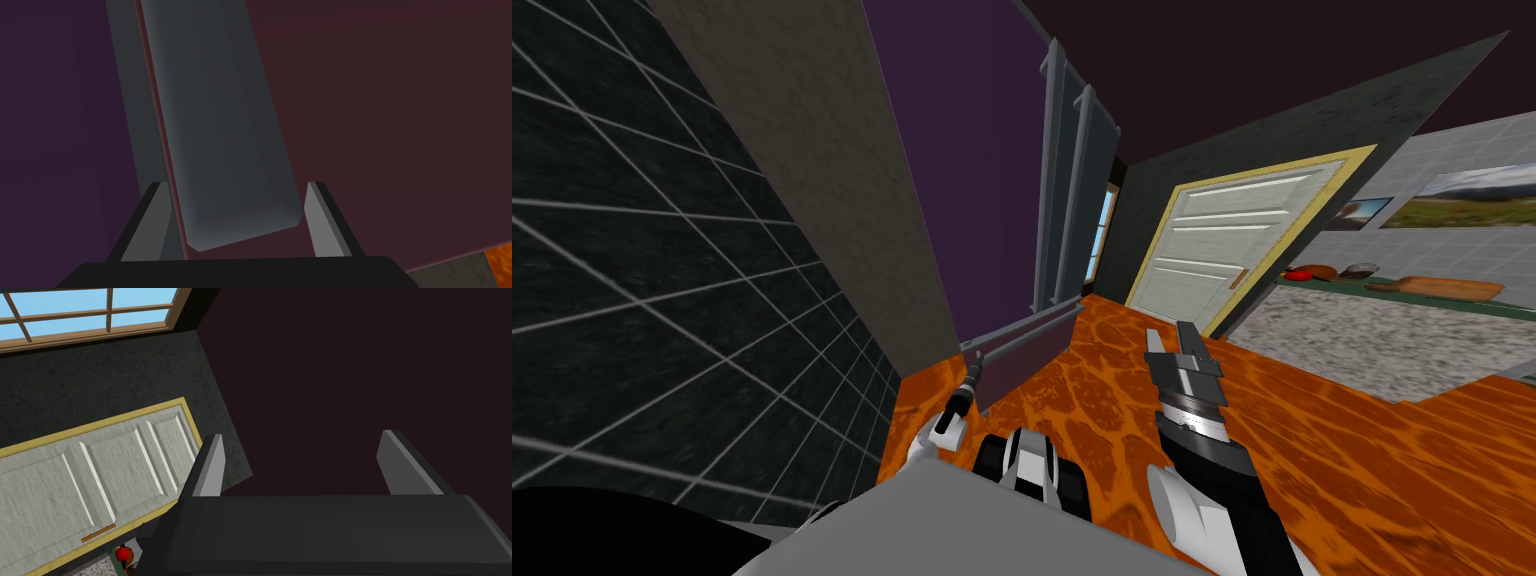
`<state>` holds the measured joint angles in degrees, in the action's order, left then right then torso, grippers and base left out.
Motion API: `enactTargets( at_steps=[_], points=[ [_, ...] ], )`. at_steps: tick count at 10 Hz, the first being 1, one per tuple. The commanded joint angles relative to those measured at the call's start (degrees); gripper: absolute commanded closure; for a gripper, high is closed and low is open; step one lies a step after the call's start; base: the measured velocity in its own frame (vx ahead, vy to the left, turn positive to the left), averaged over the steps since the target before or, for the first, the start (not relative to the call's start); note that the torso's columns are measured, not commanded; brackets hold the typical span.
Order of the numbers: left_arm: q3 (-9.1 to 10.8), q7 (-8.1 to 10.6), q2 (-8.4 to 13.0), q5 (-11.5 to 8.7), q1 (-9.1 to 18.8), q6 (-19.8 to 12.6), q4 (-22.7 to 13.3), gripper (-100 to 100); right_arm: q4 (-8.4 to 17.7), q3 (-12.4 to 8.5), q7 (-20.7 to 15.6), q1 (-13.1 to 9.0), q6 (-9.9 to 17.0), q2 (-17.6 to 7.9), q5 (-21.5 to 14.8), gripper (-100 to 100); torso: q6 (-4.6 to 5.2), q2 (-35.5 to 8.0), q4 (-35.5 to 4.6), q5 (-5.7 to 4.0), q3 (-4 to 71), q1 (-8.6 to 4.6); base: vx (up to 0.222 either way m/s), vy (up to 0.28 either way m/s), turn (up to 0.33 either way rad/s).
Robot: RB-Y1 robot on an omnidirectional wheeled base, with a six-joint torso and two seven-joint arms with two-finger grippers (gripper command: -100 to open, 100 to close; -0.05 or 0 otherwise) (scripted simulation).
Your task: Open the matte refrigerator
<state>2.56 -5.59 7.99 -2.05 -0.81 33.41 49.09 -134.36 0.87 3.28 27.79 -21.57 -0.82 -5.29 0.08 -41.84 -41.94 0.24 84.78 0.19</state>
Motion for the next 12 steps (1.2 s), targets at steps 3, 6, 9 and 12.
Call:
enactTargets(
  at_steps=[3, 6, 9, 12],
  points=[
    [0.33, 0.48, -2.1, 2.7, -7.1, -1.2, 7.8, 100, 0.0, 0.0, 0.0, 0.0, 0.0, 0.0, 0.0, 0, -0.05, -0.1, 0.0, -0.01, -0.1, -0.03, 0.047, 0.013, -0.02],
    [0.5, 0.66, -2.9, 3.8, -11.5, -1.7, 12.0, 100, 0.0, 0.0, 0.0, 0.0, 0.0, 0.0, 0.0, 0, -0.06, -0.1, -0.1, -0.08, -0.1, -0.03, 0.051, 0.016, -0.017],
    [0.82, 1.03, -4.5, 6.0, -16.2, -2.7, 17.8, 100, 0.0, 0.0, 0.0, 0.0, 0.0, 0.0, 0.0, 0, -0.23, -0.3, -0.1, -0.15, -0.1, -0.01, 0.05, 0.015, -0.022],
    [0.52, 0.85, -4.8, 6.0, -17.2, -3.0, 19.7, 100, 0.0, 0.0, 0.0, 0.0, 0.0, 0.0, 0.0, 0, -0.18, -0.5, -0.2, -0.19, -0.2, -0.08, 0.002, -0.023, 0.001]
  ],
)
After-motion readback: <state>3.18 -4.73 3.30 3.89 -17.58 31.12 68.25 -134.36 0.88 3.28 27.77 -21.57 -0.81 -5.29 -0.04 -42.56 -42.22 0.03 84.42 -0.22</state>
